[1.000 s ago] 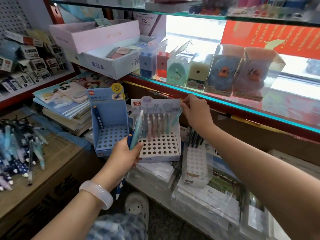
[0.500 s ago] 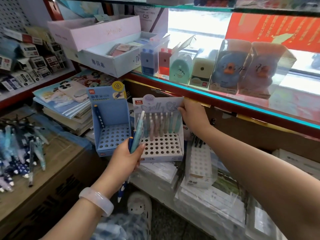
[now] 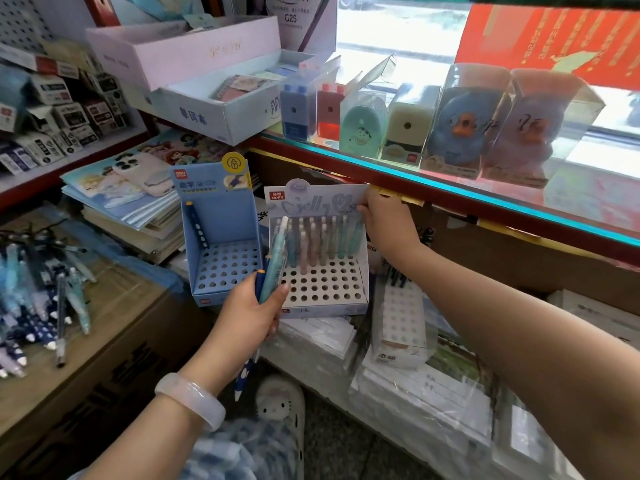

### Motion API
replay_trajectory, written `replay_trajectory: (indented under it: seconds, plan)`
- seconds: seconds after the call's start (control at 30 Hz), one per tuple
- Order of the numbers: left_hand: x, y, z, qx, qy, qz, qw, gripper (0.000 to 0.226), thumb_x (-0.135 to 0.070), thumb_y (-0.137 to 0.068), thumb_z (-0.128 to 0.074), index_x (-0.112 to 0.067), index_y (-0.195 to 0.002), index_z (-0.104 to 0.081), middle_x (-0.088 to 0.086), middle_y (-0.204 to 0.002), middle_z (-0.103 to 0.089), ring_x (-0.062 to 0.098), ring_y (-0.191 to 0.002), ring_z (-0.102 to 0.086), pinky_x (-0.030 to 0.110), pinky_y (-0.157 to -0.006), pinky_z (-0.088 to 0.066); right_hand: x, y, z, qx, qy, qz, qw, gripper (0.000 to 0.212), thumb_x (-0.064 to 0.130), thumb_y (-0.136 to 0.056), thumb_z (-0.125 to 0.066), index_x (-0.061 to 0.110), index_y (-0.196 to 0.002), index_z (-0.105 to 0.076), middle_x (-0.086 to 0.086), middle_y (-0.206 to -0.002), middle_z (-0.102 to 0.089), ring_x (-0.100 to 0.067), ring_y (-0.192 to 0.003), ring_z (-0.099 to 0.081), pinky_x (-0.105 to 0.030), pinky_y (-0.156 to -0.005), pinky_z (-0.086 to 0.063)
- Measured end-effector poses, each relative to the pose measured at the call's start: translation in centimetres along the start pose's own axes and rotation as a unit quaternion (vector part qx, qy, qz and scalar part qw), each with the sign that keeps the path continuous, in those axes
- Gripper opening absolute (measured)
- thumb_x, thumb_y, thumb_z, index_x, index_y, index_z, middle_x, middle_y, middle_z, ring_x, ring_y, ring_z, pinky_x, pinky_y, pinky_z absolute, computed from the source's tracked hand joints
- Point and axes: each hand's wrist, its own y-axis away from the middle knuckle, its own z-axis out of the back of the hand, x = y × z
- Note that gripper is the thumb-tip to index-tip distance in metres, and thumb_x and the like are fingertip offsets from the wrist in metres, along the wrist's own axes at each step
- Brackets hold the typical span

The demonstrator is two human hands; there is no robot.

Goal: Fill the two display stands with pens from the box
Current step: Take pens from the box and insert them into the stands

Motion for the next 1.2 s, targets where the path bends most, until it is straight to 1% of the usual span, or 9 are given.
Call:
replay_trajectory:
  seconds: [0.17,0.33,0.47,0.67,0.73,0.8,0.97,1.07,1.2]
  plan:
    - [0.0,0.2,0.1,0.008,0.004,0.001,1.000,0.006,-0.022,-0.093,-0.053,-0.017,-0.088,-0.051,0.003,-0.062,-0.046,0.011,-0.050,-0.044,0.025,-0.047,-0.041,-0.2,0.2,-0.5,0.047,0.026,-0.016,0.998,0.015,0.020,-0.098,-0.046,0.011,-0.103,-0.057,-0.008,-0.095,-0.066,-0.022,-0.082,-0.063,-0.038,-0.077,-0.054]
    - [-0.1,0.3,0.4,0.002,0.001,0.004,1.000,0.009,-0.020,-0.093,-0.052,-0.015,-0.086,-0.051,0.002,-0.058,-0.047,0.010,-0.047,-0.044,0.024,-0.047,-0.041,-0.1,0.5,-0.2,0.045,0.003,-0.006,0.999,0.026,0.017,-0.097,-0.046,0.013,-0.122,-0.051,-0.008,-0.097,-0.065,-0.024,-0.083,-0.064,-0.039,-0.077,-0.054]
    - [0.0,0.3,0.3,0.002,0.006,0.006,1.000,0.009,-0.019,-0.093,-0.052,-0.015,-0.085,-0.051,0.002,-0.056,-0.047,0.009,-0.043,-0.044,0.025,-0.046,-0.040,-0.6,0.8,-0.5,0.091,0.107,0.030,0.990,0.026,0.013,-0.098,-0.045,0.015,-0.122,-0.054,-0.008,-0.095,-0.066,-0.024,-0.079,-0.062,-0.037,-0.072,-0.054]
    - [-0.3,0.6,0.2,-0.005,-0.007,0.004,1.000,0.009,-0.020,-0.093,-0.052,-0.014,-0.086,-0.051,0.002,-0.057,-0.048,0.007,-0.042,-0.045,0.022,-0.045,-0.041,-0.2,0.5,-0.5,0.098,0.126,0.018,0.987,0.025,0.016,-0.098,-0.044,0.017,-0.121,-0.054,-0.006,-0.094,-0.064,-0.022,-0.078,-0.062,-0.037,-0.071,-0.055]
    - [-0.5,0.6,0.3,-0.008,-0.010,0.011,1.000,0.010,-0.021,-0.093,-0.052,-0.013,-0.087,-0.052,0.002,-0.057,-0.048,0.006,-0.041,-0.045,0.021,-0.044,-0.042,0.7,1.0,0.1,0.072,0.066,0.022,0.995,0.025,0.018,-0.097,-0.047,0.017,-0.121,-0.056,-0.002,-0.096,-0.064,-0.017,-0.079,-0.061,-0.033,-0.071,-0.054]
    - [-0.6,0.5,0.2,-0.007,-0.015,0.009,1.000,0.009,-0.022,-0.093,-0.052,-0.014,-0.088,-0.052,0.001,-0.058,-0.048,0.007,-0.044,-0.045,0.021,-0.045,-0.042,2.6,1.7,0.9,0.077,-0.069,0.033,0.994,0.023,0.022,-0.096,-0.050,0.016,-0.117,-0.060,0.002,-0.094,-0.063,-0.012,-0.079,-0.061,-0.027,-0.072,-0.053]
    - [-1.3,0.5,-0.4,-0.005,-0.028,-0.008,1.000,0.006,-0.022,-0.093,-0.051,-0.016,-0.093,-0.052,0.002,-0.060,-0.048,0.009,-0.048,-0.046,0.019,-0.044,-0.041,7.8,3.0,2.4,0.232,-0.335,0.040,0.913,0.021,0.029,-0.094,-0.053,0.014,-0.105,-0.062,-0.003,-0.085,-0.065,-0.015,-0.070,-0.063,-0.025,-0.065,-0.056]
    - [-1.4,0.6,-0.1,-0.010,-0.021,-0.003,1.000,0.006,-0.022,-0.094,-0.051,-0.016,-0.093,-0.051,0.002,-0.059,-0.047,0.009,-0.046,-0.044,0.022,-0.045,-0.040,8.2,3.2,2.6,0.270,-0.409,0.009,0.872,0.017,0.025,-0.093,-0.056,0.017,-0.105,-0.065,-0.004,-0.087,-0.064,-0.009,-0.068,-0.057,-0.020,-0.061,-0.051]
    - [-1.5,0.9,0.2,0.007,-0.019,0.010,1.000,0.003,-0.021,-0.094,-0.051,-0.018,-0.094,-0.051,0.002,-0.061,-0.047,0.010,-0.047,-0.044,0.022,-0.045,-0.039,8.2,3.4,2.8,0.287,-0.436,0.000,0.853,0.012,0.026,-0.092,-0.058,0.023,-0.100,-0.066,0.000,-0.086,-0.063,-0.008,-0.066,-0.053,-0.019,-0.060,-0.047]
